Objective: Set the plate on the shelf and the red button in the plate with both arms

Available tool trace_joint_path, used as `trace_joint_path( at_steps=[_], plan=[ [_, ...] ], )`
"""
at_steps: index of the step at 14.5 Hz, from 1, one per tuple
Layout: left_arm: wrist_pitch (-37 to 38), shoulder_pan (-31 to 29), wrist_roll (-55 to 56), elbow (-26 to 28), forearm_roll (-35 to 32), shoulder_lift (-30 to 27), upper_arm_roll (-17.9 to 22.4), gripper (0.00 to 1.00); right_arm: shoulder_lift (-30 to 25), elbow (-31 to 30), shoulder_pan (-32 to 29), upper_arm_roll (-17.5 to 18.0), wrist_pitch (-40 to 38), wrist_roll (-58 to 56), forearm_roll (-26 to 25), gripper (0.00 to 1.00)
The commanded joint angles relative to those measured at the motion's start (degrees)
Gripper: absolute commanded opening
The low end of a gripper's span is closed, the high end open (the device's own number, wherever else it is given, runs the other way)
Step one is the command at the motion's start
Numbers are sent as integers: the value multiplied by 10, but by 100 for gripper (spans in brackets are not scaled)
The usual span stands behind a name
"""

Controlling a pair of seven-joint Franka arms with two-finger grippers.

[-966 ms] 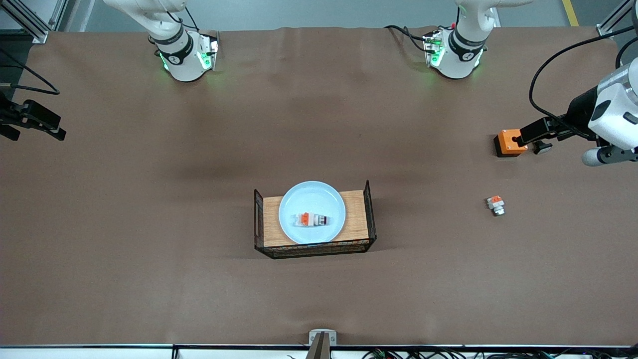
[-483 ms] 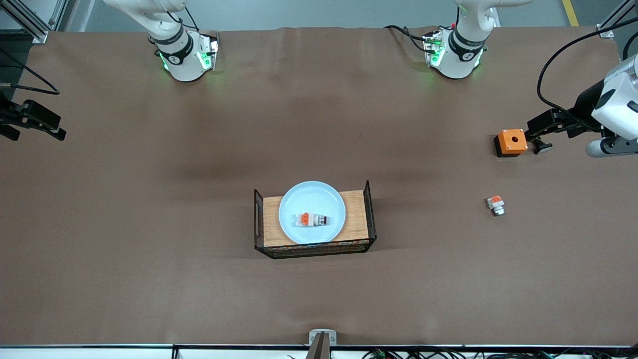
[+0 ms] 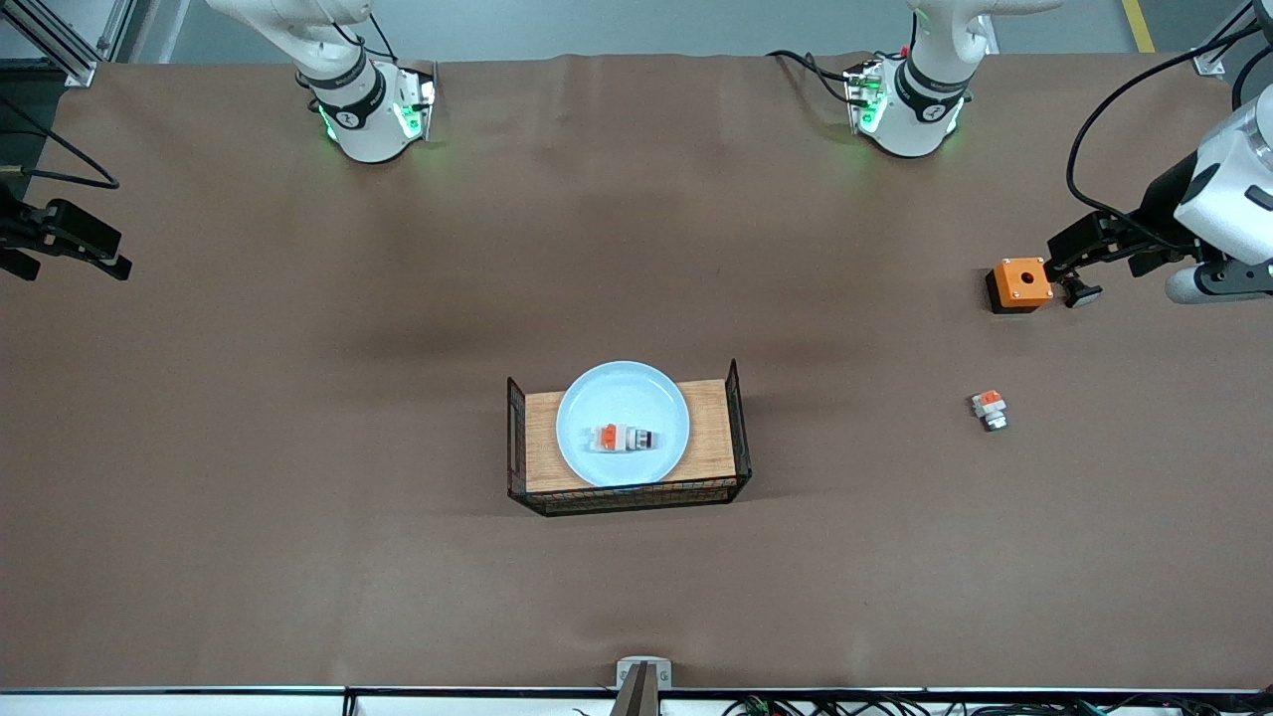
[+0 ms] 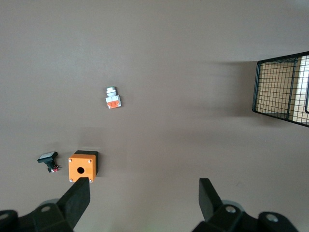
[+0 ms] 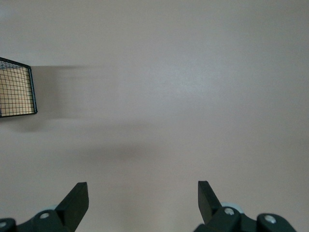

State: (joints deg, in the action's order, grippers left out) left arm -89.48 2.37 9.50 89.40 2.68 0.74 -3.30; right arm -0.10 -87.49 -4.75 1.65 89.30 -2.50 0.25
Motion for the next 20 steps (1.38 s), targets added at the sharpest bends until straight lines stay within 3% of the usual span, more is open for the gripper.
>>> trace_joint_path(
  at_steps=[1,20],
  plan=[
    [-10,15,-11,21,-13,-26,20,99,2,7,-4,5,-5,-5,-1,100],
    [4,13,-10,-16,-13,-22,20,100,2,8,-5,5,-4,-6,-1,100]
  ],
)
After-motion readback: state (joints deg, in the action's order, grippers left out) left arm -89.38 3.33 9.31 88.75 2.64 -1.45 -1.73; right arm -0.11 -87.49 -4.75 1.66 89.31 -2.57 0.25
